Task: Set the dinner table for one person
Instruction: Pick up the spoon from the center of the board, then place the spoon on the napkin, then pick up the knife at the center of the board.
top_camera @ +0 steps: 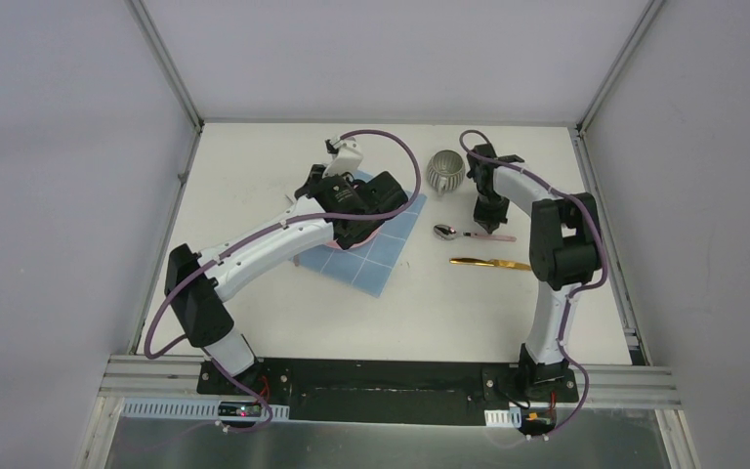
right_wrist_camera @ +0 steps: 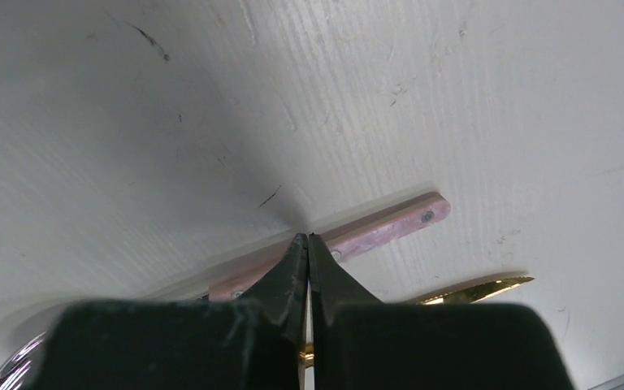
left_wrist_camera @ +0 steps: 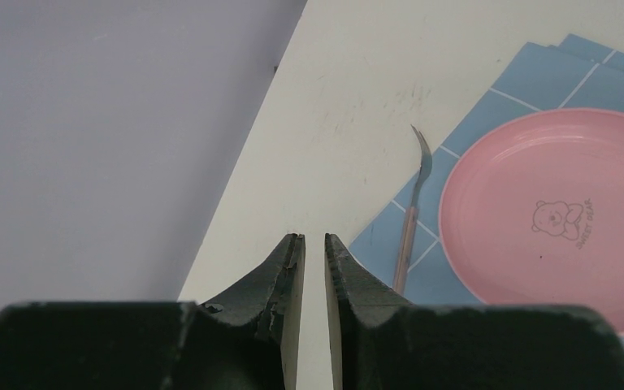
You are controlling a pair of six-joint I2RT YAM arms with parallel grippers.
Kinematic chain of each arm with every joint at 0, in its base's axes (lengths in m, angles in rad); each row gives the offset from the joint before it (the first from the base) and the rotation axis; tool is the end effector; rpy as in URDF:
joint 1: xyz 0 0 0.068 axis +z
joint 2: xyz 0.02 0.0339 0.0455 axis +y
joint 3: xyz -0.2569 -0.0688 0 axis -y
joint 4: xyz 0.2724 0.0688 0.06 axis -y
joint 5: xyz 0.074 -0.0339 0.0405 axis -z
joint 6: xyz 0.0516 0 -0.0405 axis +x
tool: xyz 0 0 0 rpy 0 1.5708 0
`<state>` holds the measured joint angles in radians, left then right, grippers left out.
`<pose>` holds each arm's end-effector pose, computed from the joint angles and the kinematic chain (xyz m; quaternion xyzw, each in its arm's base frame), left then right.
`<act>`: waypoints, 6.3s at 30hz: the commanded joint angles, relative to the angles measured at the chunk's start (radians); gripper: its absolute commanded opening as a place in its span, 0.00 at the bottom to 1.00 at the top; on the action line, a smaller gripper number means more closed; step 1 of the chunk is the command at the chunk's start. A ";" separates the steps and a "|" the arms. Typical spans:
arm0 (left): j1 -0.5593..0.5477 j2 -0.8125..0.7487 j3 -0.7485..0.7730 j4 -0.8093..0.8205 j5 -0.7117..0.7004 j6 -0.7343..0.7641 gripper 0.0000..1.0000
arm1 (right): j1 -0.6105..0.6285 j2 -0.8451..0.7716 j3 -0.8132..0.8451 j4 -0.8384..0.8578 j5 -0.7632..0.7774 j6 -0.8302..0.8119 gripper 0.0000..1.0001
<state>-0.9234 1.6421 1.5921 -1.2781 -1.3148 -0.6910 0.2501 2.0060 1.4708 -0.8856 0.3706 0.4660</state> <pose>0.2414 -0.2365 0.3315 0.0176 0.7890 0.3502 0.5044 0.4033 0.0837 0.1384 0.1193 0.9729 -0.1463 0.1334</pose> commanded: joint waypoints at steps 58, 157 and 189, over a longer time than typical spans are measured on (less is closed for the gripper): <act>-0.037 -0.048 -0.018 0.011 0.018 -0.021 0.16 | 0.291 -0.255 -0.326 0.099 -0.216 0.116 0.39; -0.048 -0.063 -0.073 0.010 0.020 -0.047 0.17 | 0.475 -0.204 0.007 -0.086 -0.050 0.072 0.00; -0.066 -0.066 -0.064 0.010 0.026 -0.047 0.16 | 0.545 -0.251 -0.377 0.134 -0.130 0.256 0.00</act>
<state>-0.9764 1.5852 1.5005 -1.2778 -1.2972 -0.7189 0.7506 1.8191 1.1835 -0.7490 0.2710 0.6491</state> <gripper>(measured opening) 0.159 0.005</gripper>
